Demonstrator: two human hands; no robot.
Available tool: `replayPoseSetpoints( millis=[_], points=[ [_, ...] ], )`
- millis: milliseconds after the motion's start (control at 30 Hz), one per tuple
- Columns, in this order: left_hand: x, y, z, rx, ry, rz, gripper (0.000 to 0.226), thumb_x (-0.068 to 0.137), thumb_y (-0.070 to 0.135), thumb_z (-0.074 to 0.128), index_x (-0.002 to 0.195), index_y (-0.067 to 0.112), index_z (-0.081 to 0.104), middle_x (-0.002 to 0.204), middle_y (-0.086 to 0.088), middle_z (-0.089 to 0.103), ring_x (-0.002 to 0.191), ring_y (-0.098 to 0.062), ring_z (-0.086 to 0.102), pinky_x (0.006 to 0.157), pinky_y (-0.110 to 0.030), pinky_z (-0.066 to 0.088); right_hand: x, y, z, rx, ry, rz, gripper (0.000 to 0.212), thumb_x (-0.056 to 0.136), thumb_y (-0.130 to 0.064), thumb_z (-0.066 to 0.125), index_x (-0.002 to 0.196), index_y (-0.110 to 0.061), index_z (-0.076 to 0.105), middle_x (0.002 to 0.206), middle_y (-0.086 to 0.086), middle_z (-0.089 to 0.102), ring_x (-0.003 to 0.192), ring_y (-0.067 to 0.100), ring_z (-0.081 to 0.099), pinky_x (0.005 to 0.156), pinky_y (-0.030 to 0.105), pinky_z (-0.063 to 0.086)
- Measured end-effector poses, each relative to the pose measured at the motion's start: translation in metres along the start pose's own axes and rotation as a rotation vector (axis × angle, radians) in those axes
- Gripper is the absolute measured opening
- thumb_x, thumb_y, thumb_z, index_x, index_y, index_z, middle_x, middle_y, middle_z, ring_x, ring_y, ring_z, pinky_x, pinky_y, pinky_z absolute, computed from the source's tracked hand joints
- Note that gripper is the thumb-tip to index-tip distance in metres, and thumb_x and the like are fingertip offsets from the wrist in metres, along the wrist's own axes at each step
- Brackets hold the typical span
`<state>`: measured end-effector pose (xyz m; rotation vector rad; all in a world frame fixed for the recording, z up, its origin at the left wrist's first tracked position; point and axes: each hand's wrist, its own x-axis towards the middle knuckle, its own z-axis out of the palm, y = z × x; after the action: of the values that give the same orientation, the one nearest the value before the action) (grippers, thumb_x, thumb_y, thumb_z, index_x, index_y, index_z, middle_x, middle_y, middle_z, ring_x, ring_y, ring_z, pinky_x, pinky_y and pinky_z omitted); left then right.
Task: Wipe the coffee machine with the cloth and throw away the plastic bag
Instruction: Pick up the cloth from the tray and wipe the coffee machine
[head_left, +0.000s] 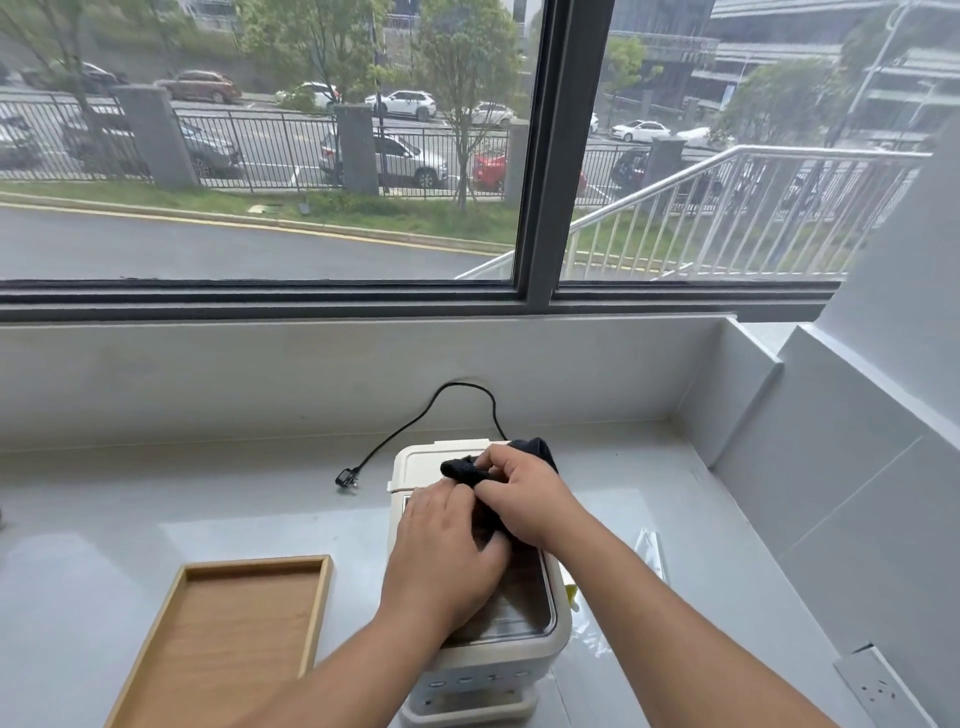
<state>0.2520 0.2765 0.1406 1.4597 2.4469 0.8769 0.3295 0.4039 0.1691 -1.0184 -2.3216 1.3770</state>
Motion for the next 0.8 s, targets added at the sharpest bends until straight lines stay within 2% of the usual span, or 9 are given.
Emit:
replayPoseSetpoints(
  millis=[100, 200, 300, 367, 433, 533, 667, 733, 800],
  points=[
    [0.0, -0.004, -0.002, -0.236, 0.094, -0.083, 0.014, 0.082, 0.023, 0.05, 0.094, 0.026, 0.055, 0.098, 0.013, 0.055, 0.101, -0.017, 0.047, 0.085, -0.031, 0.037, -0.005, -0.001, -0.003, 0.039, -0.055, 0.003, 0.014, 0.078, -0.023, 0.062, 0.082, -0.036, 0.066, 0.075, -0.012, 0.064, 0.066, 0.007, 0.055, 0.067, 0.03, 0.045],
    [-0.001, -0.007, -0.006, -0.473, 0.261, -0.182, 0.022, 0.083, 0.018, 0.046, 0.096, 0.032, 0.055, 0.1, 0.018, 0.056, 0.099, -0.007, 0.047, 0.084, -0.029, 0.036, -0.01, -0.002, 0.001, -0.033, -0.11, -0.01, 0.014, 0.078, -0.02, 0.061, 0.082, -0.033, 0.066, 0.071, -0.016, 0.065, 0.062, 0.005, 0.055, 0.065, 0.028, 0.046],
    [0.001, -0.008, -0.01, -0.557, 0.341, -0.239, 0.024, 0.096, 0.019, 0.053, 0.095, 0.043, 0.051, 0.107, 0.019, 0.056, 0.106, 0.006, 0.051, 0.087, -0.028, 0.041, -0.017, -0.008, 0.01, -0.188, -0.128, -0.072, 0.012, 0.076, -0.026, 0.059, 0.084, -0.032, 0.065, 0.077, -0.008, 0.07, 0.069, 0.011, 0.061, 0.07, 0.036, 0.054],
    [0.002, -0.013, -0.013, -0.558, 0.289, -0.258, 0.024, 0.097, 0.021, 0.06, 0.096, 0.044, 0.054, 0.109, 0.019, 0.059, 0.103, 0.005, 0.056, 0.086, -0.031, 0.045, -0.024, -0.015, 0.016, -0.233, -0.155, -0.136, 0.015, 0.076, -0.027, 0.059, 0.084, -0.036, 0.066, 0.08, -0.007, 0.071, 0.075, 0.01, 0.065, 0.072, 0.039, 0.057],
    [0.004, -0.021, -0.017, -0.536, 0.204, -0.261, 0.023, 0.095, 0.024, 0.062, 0.098, 0.046, 0.056, 0.11, 0.021, 0.063, 0.102, 0.004, 0.06, 0.083, -0.027, 0.047, -0.031, -0.019, 0.02, -0.234, -0.205, -0.17, 0.022, 0.075, -0.025, 0.059, 0.09, -0.038, 0.07, 0.083, -0.01, 0.074, 0.078, 0.008, 0.068, 0.073, 0.038, 0.058],
    [0.006, -0.03, -0.027, -0.535, 0.105, -0.248, 0.021, 0.094, 0.025, 0.062, 0.1, 0.045, 0.061, 0.108, 0.019, 0.07, 0.094, 0.009, 0.063, 0.076, -0.02, 0.046, -0.039, -0.023, 0.025, -0.266, -0.232, -0.166, 0.025, 0.073, -0.024, 0.061, 0.095, -0.027, 0.071, 0.085, -0.004, 0.074, 0.081, 0.016, 0.069, 0.075, 0.045, 0.059],
    [0.009, -0.038, -0.037, -0.517, 0.05, -0.248, 0.016, 0.091, 0.03, 0.062, 0.098, 0.045, 0.064, 0.104, 0.019, 0.072, 0.089, 0.011, 0.065, 0.075, -0.022, 0.048, -0.05, -0.031, 0.037, -0.274, -0.262, -0.167, 0.025, 0.067, -0.025, 0.059, 0.089, -0.025, 0.071, 0.081, -0.004, 0.073, 0.076, 0.017, 0.068, 0.069, 0.044, 0.059],
    [0.011, -0.04, -0.041, -0.513, 0.026, -0.238, 0.017, 0.089, 0.031, 0.063, 0.097, 0.046, 0.064, 0.103, 0.022, 0.072, 0.091, 0.013, 0.063, 0.077, -0.023, 0.049, -0.056, -0.034, 0.043, -0.261, -0.29, -0.157, 0.02, 0.067, -0.024, 0.058, 0.082, -0.031, 0.07, 0.078, -0.01, 0.072, 0.072, 0.012, 0.067, 0.064, 0.039, 0.058],
    [0.012, -0.042, -0.042, -0.504, 0.006, -0.226, 0.021, 0.09, 0.024, 0.064, 0.097, 0.044, 0.065, 0.102, 0.021, 0.073, 0.093, 0.013, 0.062, 0.082, -0.026, 0.052, -0.062, -0.037, 0.047, -0.231, -0.308, -0.142, 0.023, 0.067, -0.022, 0.058, 0.07, -0.042, 0.068, 0.07, -0.021, 0.069, 0.065, 0.002, 0.063, 0.056, 0.023, 0.05]
  ],
)
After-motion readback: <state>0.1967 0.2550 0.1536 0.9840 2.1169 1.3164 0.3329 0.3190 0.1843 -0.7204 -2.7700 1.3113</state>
